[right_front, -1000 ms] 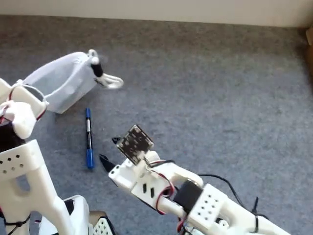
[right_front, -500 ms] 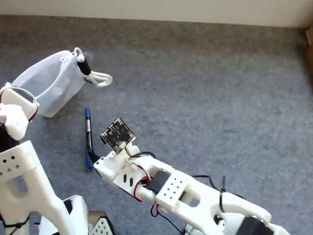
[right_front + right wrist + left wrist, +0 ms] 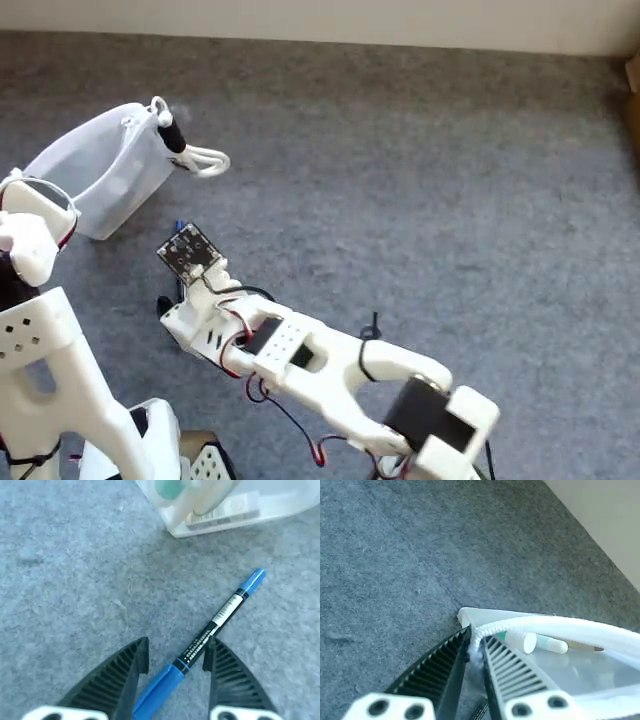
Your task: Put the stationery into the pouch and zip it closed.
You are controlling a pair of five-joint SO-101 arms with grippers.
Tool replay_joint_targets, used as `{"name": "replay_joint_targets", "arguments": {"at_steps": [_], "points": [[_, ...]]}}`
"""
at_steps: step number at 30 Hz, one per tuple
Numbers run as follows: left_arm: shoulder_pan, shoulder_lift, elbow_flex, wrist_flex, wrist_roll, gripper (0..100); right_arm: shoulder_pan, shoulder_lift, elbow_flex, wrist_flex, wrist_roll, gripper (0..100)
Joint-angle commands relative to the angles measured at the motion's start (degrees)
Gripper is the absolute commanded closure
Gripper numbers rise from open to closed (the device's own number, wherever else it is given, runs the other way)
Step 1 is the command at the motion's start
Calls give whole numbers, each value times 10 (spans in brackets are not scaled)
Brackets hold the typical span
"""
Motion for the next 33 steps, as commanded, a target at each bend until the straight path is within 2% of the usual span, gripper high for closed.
{"name": "replay_joint_targets", "arguments": {"at_steps": [1,4,12,14,19,29,33], "points": [[-7,-12,-36,-15,6,993,3,32,-63,-17,-5,825],[-7,-12,-36,-15,6,993,15,62,-91,16,-5,825],[-7,-12,-36,-15,6,993,35,112,-235,282,-5,829],[-7,-12,-36,-15,6,993,37,124,-260,329,-5,866],[-7,-12,-36,-15,6,993,52,139,-292,374,-2,997],[-5,-12,-36,-14,6,993,115,138,-296,498,1,993],[-5,-12,-35,-14,5,993,145,138,-296,549,90,993]]}}
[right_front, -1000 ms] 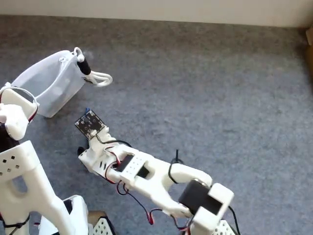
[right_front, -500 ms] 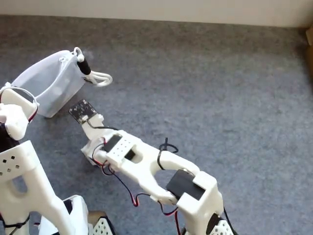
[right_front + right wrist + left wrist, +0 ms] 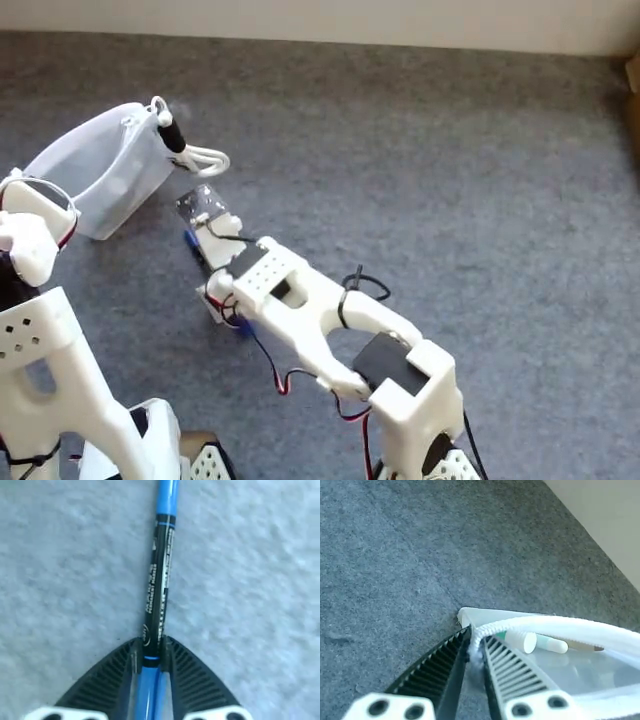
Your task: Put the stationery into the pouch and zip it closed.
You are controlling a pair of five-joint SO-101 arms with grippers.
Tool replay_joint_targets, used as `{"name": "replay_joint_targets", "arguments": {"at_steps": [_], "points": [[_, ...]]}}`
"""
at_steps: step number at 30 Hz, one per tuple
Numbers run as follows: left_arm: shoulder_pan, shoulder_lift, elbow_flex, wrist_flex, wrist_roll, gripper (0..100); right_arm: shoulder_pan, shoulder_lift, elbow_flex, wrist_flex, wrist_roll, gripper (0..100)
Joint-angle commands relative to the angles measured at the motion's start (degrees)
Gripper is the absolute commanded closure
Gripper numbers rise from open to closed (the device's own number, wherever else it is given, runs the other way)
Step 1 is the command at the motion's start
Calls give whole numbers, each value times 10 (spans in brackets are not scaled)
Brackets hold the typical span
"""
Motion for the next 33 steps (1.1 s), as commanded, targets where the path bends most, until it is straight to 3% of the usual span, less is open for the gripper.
{"name": "replay_joint_targets", "arguments": {"at_steps": [1,11,18,23,26,33], "points": [[-5,-12,-35,-14,5,993,42,-9,-9,54,88,993],[-5,-12,-21,-17,5,993,139,-34,-29,229,194,993],[-4,-12,-22,-17,5,993,189,-66,-15,254,254,989],[-4,-12,-21,-16,5,993,187,-70,-9,253,247,942],[-4,-12,-20,-15,5,993,187,-70,-9,254,197,882],[-3,-12,-8,-18,5,993,183,-70,-37,230,154,878]]}}
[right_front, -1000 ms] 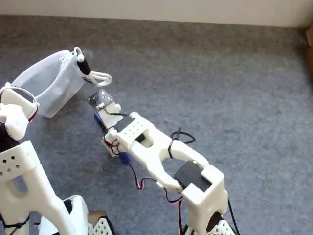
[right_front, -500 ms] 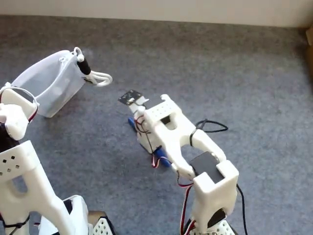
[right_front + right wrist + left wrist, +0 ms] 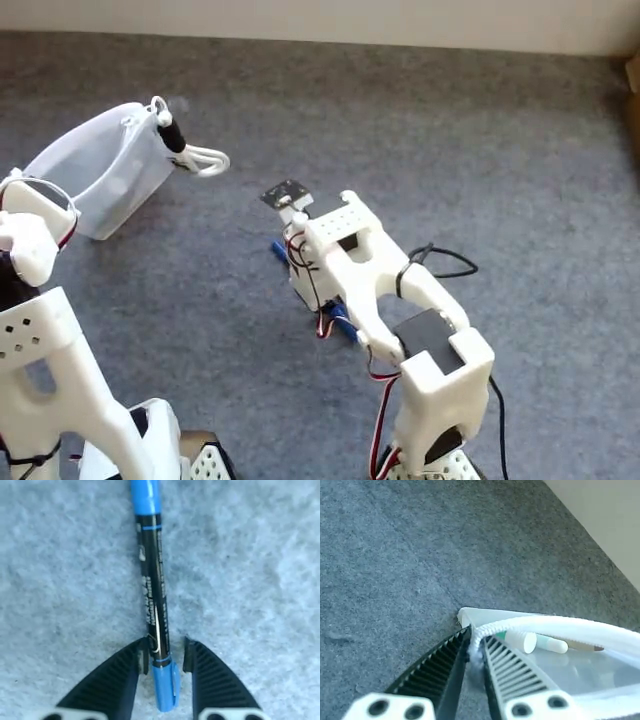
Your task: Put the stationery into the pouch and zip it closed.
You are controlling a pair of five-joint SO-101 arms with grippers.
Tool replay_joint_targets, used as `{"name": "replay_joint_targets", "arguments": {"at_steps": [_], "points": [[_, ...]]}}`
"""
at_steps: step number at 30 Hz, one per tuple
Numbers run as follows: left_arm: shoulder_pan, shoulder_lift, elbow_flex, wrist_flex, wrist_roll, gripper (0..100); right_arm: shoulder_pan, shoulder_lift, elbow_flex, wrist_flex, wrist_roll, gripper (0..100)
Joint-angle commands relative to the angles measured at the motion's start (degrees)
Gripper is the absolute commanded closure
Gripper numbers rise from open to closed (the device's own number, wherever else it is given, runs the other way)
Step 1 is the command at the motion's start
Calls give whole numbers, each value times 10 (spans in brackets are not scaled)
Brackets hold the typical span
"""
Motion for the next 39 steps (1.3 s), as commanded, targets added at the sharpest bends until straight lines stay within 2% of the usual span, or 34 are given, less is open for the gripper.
{"name": "replay_joint_targets", "arguments": {"at_steps": [1,15,18,21,26,32,36,39], "points": [[-3,-12,-8,-18,5,993,5,-42,-39,-28,-11,878],[18,-12,4,-18,3,993,-27,-37,-42,-250,-11,878],[18,-12,4,-18,3,993,-27,-37,-42,-277,-61,878],[18,-12,4,-18,3,993,-32,-36,-42,-294,-89,878],[18,-12,4,-17,3,993,-40,-26,-41,-319,-89,878],[17,-12,5,-16,3,993,-38,59,-47,-316,-69,881],[17,-12,12,-19,3,993,-38,59,-47,-316,-37,985],[17,-12,14,-19,3,993,-38,59,-47,-315,-21,989]]}}
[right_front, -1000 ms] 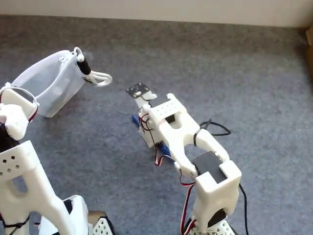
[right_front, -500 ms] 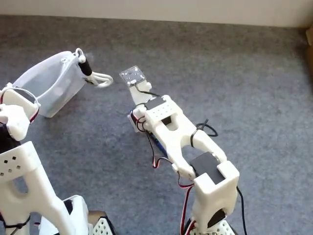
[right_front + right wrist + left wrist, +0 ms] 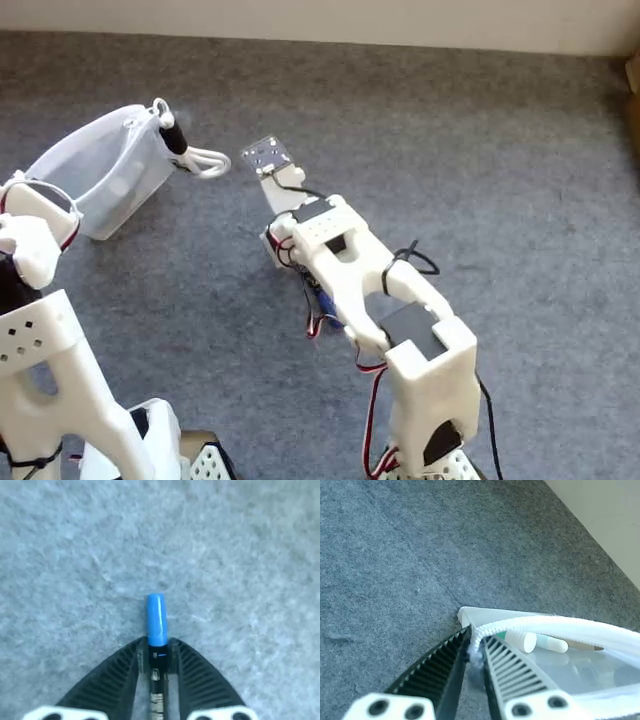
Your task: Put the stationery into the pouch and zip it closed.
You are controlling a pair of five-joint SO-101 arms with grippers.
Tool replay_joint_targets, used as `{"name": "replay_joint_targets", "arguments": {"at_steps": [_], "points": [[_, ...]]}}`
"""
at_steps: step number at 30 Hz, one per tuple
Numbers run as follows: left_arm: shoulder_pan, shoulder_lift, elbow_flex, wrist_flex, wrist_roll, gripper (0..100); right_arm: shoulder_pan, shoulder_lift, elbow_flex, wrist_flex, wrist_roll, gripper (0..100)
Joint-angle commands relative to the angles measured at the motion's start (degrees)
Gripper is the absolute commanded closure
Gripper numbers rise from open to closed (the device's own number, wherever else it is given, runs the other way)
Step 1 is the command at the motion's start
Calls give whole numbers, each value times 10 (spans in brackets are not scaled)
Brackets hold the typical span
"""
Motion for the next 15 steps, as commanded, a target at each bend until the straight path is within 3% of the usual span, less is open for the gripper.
{"name": "replay_joint_targets", "arguments": {"at_steps": [1,7,15], "points": [[12,-10,-2,-16,3,993,-8,0,-20,-4,23,993],[15,-10,-2,-12,3,993,1,-72,-17,72,20,995],[90,-10,-4,-11,-2,993,29,-238,80,84,19,995]]}}
